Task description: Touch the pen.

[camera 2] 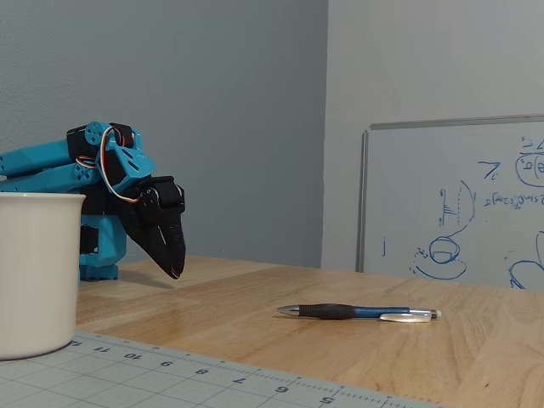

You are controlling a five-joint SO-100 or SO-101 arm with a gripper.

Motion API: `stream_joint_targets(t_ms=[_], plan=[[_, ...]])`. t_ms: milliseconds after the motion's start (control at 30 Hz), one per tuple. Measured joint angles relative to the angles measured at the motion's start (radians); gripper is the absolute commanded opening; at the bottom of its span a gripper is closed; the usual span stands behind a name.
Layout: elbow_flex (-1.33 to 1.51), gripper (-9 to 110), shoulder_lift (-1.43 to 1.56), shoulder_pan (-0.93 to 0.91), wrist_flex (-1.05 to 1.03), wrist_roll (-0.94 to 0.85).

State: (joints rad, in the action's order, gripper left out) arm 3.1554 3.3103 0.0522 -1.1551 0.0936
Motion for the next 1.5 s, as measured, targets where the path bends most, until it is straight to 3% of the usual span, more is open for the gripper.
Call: stream_joint_targets(t_ms=[367, 900, 1167, 1500], plan=[[-0.163, 1, -0.080, 0.092, 0.152, 0.002], [-0.928, 1, -1.114, 0.296, 0.417, 0.005], [-1.253, 1, -1.445, 0.362, 0.423, 0.005], [-1.408, 1, -1.700, 0.454, 0.425, 0.005]])
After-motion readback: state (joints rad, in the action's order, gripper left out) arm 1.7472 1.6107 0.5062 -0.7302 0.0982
